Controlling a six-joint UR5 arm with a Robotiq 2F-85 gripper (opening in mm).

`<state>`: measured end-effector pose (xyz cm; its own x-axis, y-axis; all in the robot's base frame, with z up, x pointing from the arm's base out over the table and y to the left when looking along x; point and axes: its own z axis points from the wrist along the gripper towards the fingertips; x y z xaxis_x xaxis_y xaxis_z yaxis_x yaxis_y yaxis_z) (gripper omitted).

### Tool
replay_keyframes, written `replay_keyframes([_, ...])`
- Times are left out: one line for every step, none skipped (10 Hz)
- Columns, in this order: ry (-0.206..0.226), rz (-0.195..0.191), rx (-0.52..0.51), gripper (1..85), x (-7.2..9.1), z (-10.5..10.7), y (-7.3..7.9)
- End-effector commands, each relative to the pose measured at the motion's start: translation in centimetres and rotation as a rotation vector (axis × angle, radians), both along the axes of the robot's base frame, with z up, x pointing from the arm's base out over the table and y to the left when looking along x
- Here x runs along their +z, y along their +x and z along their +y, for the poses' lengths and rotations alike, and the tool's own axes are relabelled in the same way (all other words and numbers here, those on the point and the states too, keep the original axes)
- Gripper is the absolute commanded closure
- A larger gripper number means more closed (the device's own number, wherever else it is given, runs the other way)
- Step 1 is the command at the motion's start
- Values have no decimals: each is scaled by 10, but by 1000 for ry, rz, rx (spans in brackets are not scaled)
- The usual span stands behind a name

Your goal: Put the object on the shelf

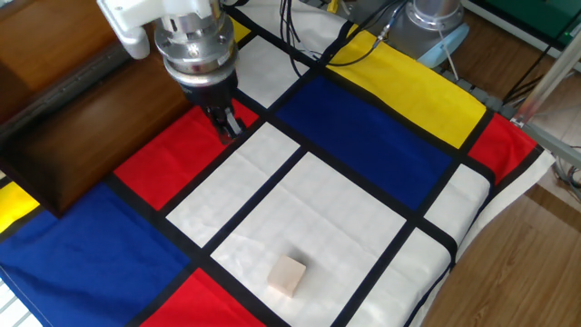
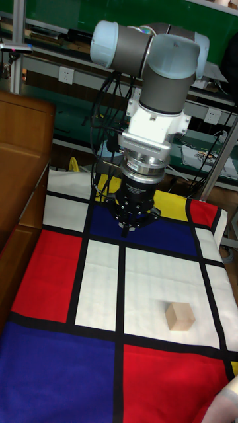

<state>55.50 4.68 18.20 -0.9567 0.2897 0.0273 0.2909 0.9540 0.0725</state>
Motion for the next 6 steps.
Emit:
replay_keyframes([32,-25,67,627,-8,37,22])
replay_keyframes([24,-28,119,583,-12,46,26])
replay_keyframes([10,-34,154,563,-14,53,30])
replay_keyframes([1,-32,184,557,-16,57,30])
replay_keyframes([2,-35,202,553,-20,62,30])
replay_keyframes([-15,-38,222,550,-26,62,31])
